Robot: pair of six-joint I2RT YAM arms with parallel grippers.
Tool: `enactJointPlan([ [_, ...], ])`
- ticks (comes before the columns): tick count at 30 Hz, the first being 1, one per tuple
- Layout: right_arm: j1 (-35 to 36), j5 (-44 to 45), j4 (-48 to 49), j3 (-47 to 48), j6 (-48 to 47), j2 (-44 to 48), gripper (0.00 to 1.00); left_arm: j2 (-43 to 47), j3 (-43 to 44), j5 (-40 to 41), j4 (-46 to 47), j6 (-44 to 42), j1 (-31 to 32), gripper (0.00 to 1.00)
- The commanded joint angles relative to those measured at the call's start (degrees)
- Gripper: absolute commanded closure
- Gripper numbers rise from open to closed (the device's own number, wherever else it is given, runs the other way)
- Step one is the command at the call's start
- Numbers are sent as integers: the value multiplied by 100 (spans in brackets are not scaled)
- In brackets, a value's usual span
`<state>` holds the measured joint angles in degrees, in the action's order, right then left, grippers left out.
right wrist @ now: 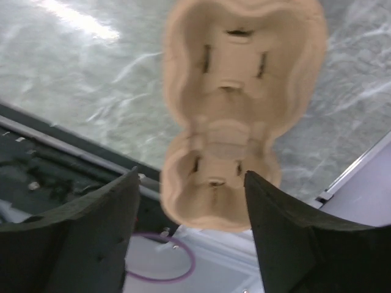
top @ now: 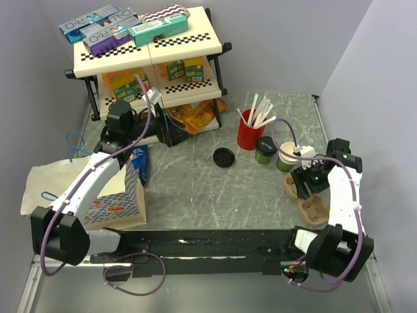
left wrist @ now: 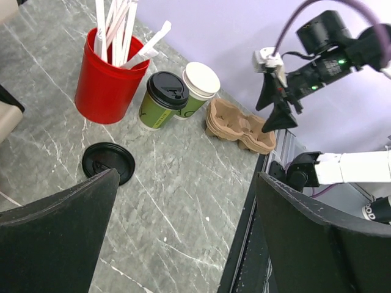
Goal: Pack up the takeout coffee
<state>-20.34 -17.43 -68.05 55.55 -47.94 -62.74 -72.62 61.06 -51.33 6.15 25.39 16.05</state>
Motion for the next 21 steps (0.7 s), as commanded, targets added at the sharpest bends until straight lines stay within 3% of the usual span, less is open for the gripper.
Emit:
enactJointPlan([
  [1, -268, 503, 625, -167, -198, -396, 28, -15, 108, -132, 264, 151, -6, 1],
  [21, -304, 583, 1057, -255, -224, -1328, 37, -253, 161, -202, 413, 309, -50, 1],
])
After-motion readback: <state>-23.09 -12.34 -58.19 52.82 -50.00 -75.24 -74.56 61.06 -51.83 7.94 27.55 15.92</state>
